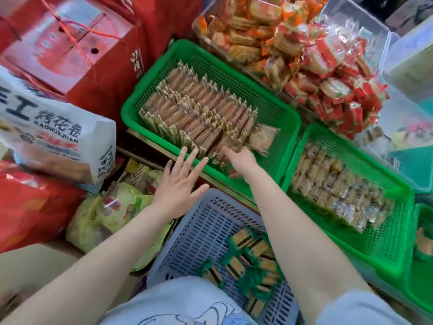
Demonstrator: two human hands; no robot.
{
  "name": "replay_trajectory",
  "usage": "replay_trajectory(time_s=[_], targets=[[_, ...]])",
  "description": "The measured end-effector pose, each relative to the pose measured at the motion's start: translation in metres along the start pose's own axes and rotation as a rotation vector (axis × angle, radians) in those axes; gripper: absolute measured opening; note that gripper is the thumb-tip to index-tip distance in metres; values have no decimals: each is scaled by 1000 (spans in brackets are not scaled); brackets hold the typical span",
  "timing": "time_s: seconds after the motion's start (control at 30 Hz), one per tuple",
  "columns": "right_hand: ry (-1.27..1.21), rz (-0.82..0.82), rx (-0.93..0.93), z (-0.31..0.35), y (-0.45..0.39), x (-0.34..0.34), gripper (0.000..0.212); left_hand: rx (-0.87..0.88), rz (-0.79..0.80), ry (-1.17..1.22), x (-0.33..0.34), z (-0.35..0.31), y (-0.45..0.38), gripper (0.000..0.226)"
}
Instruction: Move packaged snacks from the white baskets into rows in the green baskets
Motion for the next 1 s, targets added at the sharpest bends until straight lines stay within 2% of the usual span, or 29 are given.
replay_trajectory(time_s=[0.07,0.17,0.27,0.43,0.6,0.67,0.73,0.8,0.87,0.93,0.97,1.0], targets=[[20,-29,-12,6,-7,8,87,7,1,25,1,0,0,69],[-94,-119,28,7,-16,10,98,8,18,49,1,-3,-1,69],[-78,-136,19,8,-18,13,91,17,12,64,1,-2,-1,69],[-64,-67,-27,7,-17,8,83,28,2,71,2,-2,0,70],[-212,105,8,-3,-2,1,72,26,4,60,-3,-5,1,69],[-233,105,-14,-7,13,-2,68,14,17,46,-6,-6,3,69],[-272,38,-57,-15,33,-8,64,-2,30,46,-11,-9,4,68],[-352,-47,-129,-28,65,-16,51,-16,17,65,-17,-16,7,66],[-447,-113,-214,-50,103,-25,27,18,-101,119,-22,-28,19,58],[-505,-144,-207,-85,137,-32,9,97,-210,193,-19,-48,41,47],[-522,-148,-168,-108,149,-33,7,124,-175,254,-12,-59,52,42],[-528,-154,-109,-134,157,-34,9,114,-62,327,-1,-70,61,38]])
Point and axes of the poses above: each hand's wrist, its own y-axis away from the middle knuckle, its own x-axis out of the palm, z = x × y, the point moved 4 cm from there along -y, towards the middle knuckle
